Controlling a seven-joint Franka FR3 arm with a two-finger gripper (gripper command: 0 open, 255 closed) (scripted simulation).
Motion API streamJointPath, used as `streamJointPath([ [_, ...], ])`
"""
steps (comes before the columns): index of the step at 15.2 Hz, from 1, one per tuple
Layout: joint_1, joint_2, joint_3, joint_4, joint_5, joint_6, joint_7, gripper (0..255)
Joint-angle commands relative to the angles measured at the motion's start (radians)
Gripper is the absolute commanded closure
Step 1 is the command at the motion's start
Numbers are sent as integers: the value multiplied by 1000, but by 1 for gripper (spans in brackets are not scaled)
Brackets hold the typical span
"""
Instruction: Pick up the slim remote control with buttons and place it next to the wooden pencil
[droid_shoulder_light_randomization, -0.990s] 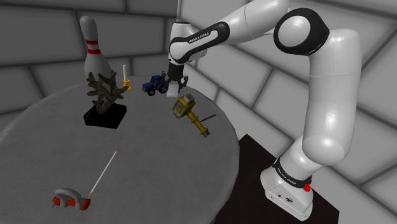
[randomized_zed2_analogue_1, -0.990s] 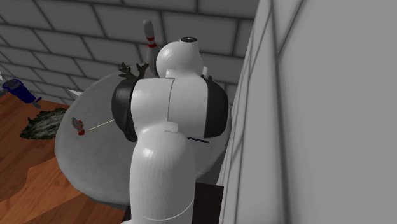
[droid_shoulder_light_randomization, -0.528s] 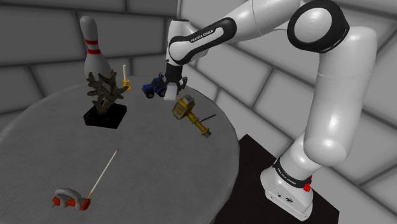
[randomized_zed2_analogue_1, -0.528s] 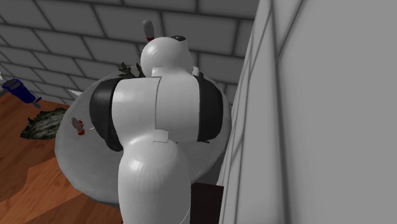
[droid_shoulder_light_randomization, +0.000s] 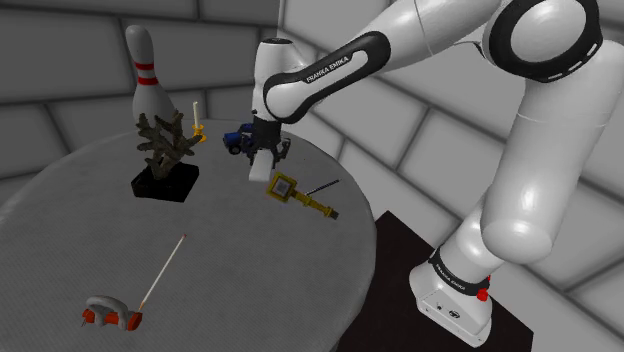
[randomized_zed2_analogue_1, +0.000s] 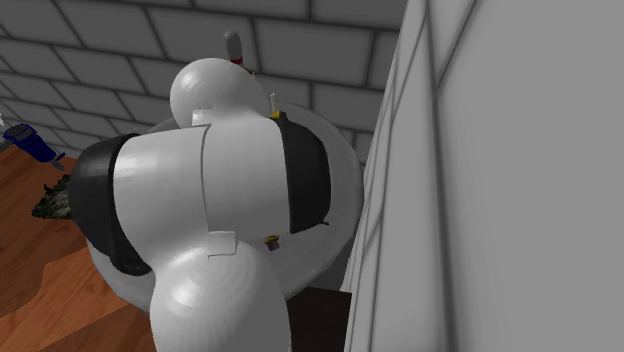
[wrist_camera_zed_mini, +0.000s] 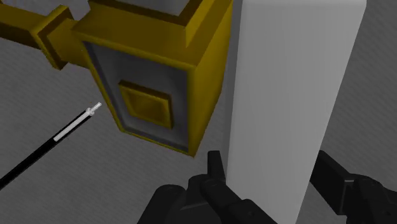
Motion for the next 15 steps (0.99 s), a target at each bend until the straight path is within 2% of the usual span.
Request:
streamJointPath([
  [1, 24, -25, 14, -35, 0, 11, 40, 255],
  [13, 190, -117, 116, -171, -5, 55, 317, 255],
  [15, 197, -109, 119, -176, -11, 68, 332, 255],
])
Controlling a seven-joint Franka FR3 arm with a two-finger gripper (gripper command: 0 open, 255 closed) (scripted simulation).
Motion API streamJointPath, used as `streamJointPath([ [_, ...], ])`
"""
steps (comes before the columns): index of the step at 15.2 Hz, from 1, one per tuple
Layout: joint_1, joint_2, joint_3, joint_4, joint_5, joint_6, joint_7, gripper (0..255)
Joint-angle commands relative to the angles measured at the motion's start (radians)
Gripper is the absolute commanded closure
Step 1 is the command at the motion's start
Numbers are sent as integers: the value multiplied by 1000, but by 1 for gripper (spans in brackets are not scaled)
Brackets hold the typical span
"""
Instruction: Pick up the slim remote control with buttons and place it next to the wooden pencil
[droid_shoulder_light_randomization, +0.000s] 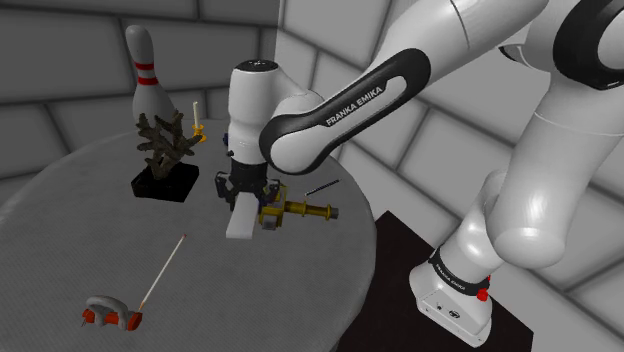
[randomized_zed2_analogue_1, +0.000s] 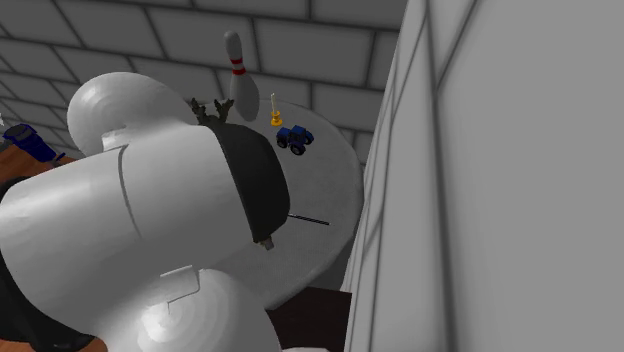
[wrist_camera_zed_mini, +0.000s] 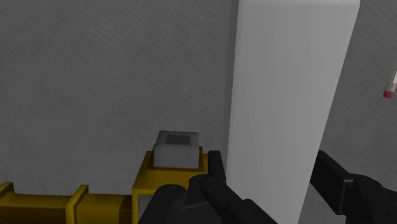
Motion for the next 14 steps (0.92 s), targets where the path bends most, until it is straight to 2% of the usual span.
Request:
streamJointPath([
  [1, 6, 10, 1, -8, -7, 18, 14, 255],
  [14, 30, 149, -32, -26, -81, 167, 64, 255],
])
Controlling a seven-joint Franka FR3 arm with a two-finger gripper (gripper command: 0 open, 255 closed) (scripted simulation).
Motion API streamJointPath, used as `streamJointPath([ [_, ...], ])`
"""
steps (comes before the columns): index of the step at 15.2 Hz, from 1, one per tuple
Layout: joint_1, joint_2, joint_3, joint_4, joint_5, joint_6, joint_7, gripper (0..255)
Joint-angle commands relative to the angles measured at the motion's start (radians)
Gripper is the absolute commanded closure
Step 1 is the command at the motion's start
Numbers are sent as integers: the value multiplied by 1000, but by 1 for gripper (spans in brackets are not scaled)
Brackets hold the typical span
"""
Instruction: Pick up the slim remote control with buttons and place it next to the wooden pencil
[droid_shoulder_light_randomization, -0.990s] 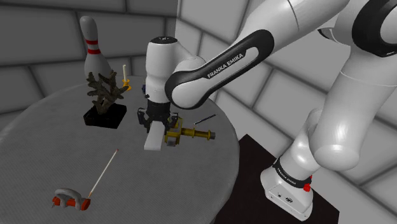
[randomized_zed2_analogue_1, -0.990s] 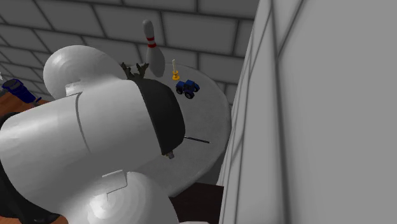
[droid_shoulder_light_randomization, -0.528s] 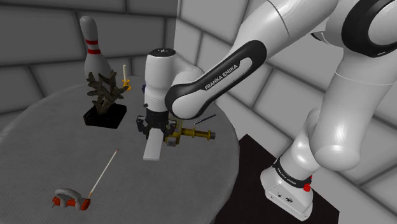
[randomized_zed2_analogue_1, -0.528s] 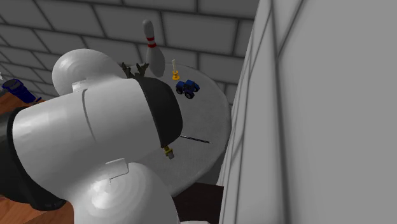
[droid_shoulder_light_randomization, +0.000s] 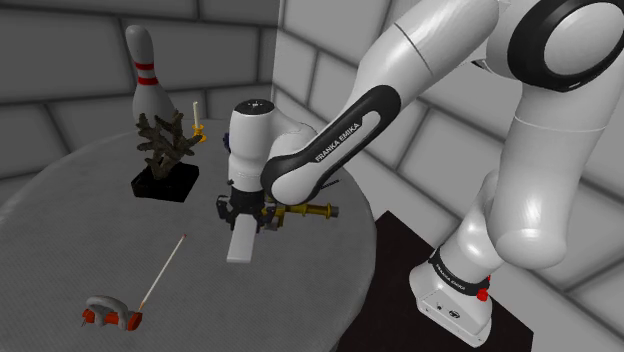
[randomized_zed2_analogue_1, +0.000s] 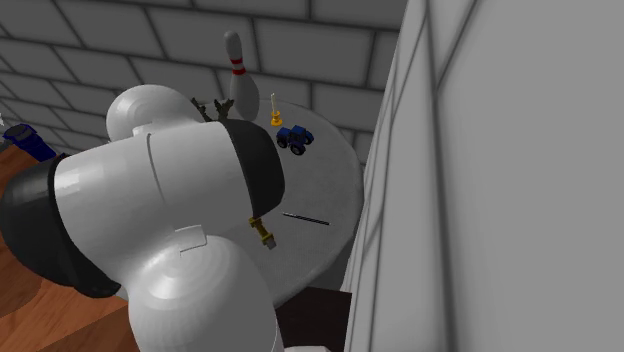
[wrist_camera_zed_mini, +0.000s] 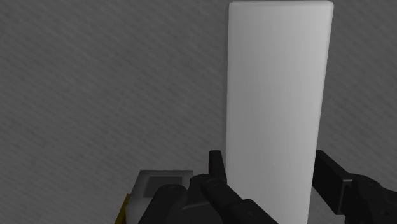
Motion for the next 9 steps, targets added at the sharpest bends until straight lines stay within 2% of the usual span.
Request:
streamJointPath([
  [1, 3, 15, -5, 3, -7, 11, 4, 255],
  [7, 2, 15, -4, 3, -8, 11, 5, 255],
  [8, 2, 15, -4, 5, -7, 9, 4, 0],
  [9, 2, 15, -4, 4, -7, 9, 4, 0],
])
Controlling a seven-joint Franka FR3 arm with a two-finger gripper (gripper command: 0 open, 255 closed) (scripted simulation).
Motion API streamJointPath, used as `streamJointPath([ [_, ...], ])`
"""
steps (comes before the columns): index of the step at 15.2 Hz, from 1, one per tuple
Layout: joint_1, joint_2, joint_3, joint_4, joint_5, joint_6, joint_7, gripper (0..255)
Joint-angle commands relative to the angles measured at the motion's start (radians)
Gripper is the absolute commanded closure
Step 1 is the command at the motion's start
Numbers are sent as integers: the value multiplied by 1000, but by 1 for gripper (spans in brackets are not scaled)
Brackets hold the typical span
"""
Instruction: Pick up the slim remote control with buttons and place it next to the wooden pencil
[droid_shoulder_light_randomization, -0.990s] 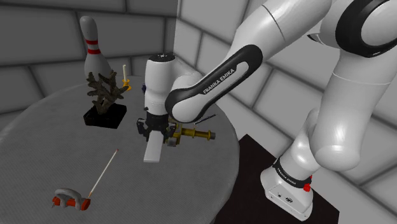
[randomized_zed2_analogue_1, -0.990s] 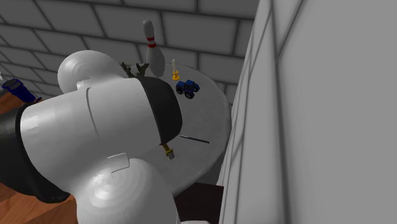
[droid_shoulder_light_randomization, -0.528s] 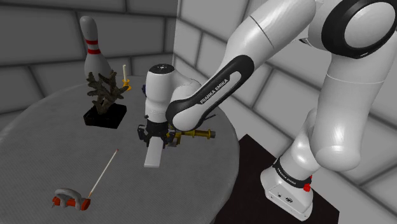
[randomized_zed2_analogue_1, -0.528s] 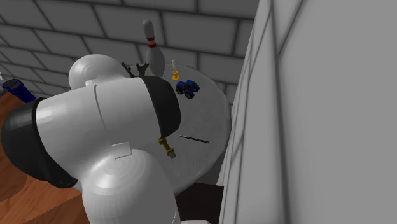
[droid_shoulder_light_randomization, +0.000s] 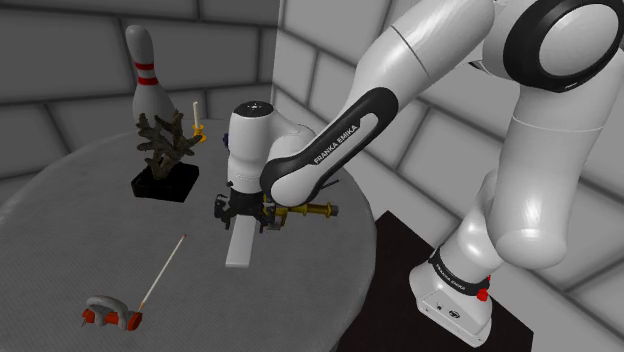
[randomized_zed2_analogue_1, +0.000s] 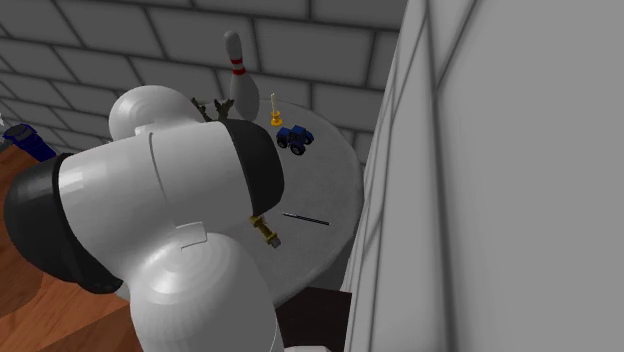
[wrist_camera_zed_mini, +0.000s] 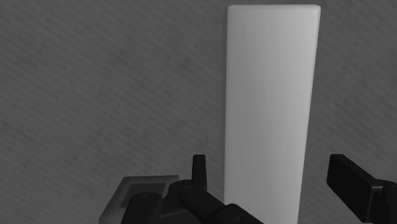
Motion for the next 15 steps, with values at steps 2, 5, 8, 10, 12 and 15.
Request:
streamJointPath([
  [2, -2, 2, -2, -1, 0, 0, -1, 0],
  [5, -8, -27, 7, -2, 14, -27, -10, 0],
  [8, -23, -104, 27, 4, 55, -107, -38, 0],
  [10, -23, -104, 27, 4, 55, -107, -39, 0],
  [12, -23, -104, 27, 4, 55, -107, -39, 0],
  [15, -23, -104, 27, 4, 55, -107, -39, 0],
])
